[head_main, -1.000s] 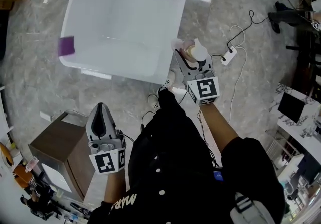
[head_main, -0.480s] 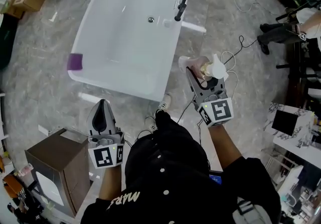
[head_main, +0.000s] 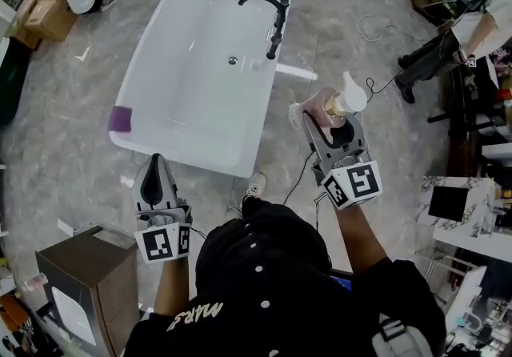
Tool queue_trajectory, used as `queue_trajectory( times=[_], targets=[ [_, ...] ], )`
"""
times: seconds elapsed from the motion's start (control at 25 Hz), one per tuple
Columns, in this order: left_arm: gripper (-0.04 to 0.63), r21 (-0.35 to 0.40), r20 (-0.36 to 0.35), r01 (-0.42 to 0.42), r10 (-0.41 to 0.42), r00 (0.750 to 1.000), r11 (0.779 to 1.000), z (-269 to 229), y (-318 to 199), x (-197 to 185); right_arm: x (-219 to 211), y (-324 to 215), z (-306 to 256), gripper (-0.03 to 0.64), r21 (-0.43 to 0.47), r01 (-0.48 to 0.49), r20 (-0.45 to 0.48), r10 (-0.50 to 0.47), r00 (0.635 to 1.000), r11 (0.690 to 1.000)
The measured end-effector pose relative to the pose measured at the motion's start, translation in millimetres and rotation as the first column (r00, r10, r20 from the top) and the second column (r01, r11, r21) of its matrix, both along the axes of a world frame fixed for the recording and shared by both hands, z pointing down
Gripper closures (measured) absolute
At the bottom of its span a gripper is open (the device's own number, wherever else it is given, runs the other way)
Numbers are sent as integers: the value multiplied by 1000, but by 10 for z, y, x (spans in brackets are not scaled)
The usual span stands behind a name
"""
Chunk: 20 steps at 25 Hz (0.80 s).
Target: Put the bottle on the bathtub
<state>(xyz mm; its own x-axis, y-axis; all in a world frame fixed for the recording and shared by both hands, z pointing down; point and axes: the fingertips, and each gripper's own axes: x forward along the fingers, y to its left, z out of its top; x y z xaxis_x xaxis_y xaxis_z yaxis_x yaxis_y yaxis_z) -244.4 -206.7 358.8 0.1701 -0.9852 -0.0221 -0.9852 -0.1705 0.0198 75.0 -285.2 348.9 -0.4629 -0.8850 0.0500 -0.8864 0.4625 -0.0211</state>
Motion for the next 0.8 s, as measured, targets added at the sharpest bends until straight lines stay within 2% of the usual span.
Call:
queue_trajectory(
  times=[0.4, 0.8],
  targets=[
    [584, 69, -5, 5, -5, 1000, 998, -244, -1, -62, 120, 81, -315, 393, 41, -20, 21, 19, 1000, 999],
    [584, 93, 9, 28, -29, 1000, 995, -316, 7, -129, 190, 94, -404, 393, 60, -36, 38, 33, 999, 998]
  ],
)
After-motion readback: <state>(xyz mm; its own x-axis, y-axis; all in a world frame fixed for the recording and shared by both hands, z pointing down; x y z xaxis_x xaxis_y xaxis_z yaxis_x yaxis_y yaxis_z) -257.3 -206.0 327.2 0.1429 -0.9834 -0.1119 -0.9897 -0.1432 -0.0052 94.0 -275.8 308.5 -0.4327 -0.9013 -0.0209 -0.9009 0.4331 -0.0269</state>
